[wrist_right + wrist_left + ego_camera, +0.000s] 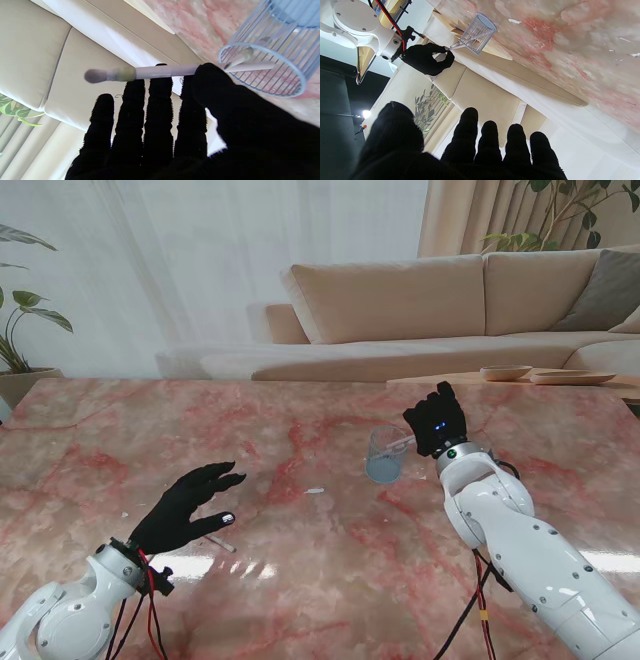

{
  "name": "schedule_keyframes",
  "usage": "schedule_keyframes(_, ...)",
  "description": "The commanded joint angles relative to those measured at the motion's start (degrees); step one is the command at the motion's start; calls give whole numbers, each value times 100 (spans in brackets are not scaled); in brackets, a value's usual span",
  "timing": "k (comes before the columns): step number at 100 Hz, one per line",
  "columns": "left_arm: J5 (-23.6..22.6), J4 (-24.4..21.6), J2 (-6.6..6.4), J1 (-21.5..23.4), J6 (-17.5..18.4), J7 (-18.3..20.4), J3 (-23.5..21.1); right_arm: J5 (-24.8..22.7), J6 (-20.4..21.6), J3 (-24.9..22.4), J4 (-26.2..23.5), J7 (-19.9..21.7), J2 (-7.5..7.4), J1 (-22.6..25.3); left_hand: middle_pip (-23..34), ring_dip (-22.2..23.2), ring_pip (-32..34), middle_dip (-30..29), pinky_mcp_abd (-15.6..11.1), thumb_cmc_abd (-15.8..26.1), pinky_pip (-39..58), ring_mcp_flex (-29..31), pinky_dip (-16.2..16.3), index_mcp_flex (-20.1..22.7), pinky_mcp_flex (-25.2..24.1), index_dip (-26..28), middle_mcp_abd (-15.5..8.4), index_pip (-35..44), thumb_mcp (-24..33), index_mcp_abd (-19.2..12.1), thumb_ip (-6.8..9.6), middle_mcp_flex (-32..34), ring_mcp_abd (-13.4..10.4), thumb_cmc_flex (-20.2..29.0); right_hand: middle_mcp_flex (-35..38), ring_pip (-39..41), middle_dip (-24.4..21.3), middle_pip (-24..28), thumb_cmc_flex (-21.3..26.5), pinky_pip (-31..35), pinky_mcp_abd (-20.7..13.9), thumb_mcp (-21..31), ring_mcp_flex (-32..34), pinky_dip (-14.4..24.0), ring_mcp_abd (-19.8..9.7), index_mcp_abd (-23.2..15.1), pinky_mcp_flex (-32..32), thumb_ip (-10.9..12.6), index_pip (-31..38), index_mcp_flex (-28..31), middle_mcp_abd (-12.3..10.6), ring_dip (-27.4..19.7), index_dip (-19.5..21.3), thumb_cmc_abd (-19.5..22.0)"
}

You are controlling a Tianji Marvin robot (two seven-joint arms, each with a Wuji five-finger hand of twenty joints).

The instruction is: Insert makeup brushes into the holder

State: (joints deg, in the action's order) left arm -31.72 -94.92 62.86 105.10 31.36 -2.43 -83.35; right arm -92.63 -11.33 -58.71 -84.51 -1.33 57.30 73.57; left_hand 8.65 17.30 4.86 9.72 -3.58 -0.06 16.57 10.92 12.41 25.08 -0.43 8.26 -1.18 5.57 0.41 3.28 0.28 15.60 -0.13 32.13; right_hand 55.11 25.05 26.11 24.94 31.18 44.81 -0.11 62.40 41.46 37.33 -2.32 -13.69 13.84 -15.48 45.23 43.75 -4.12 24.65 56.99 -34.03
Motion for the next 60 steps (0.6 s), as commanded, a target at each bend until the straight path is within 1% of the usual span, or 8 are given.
schedule_keyframes(1, 0, 34, 12, 49, 3, 2, 15, -15, 19, 54, 45, 93, 8, -12, -107, -72, -136, -64, -53, 260, -208, -171, -9, -95, -24, 72, -91, -63, -149, -122, -99, 2, -260, 42, 63, -42, 54, -57, 10, 134, 145, 338, 235, -110, 51, -102, 2, -24, 525, 341, 83, 213, 88, 54)
schedule_keyframes(33, -95, 59, 19, 66, 38, -77, -4, 67, 65, 491, 175, 181, -6, -246, -107, -70, -133, -64, -43, 269, -198, -175, -4, -96, -20, 72, -83, -64, -152, -114, -100, 2, -250, 43, 82, -72, 45, -74, -14, 126, 146, 403, 234, -151, 49, -96, -2, -6, 522, 374, 77, 199, 16, -36)
schedule_keyframes(60, -77, 79, 23, 63, 43, -88, -20, 171, 137, 708, 216, 159, -9, -376, -108, -70, -134, -65, -54, 269, -204, -181, -3, -97, -24, 73, -89, -66, -152, -118, -100, -6, -256, 48, 67, -113, 28, -95, -32, 115, 138, 420, 224, -183, 37, -88, -8, -6, 515, 371, 63, 177, -35, -67)
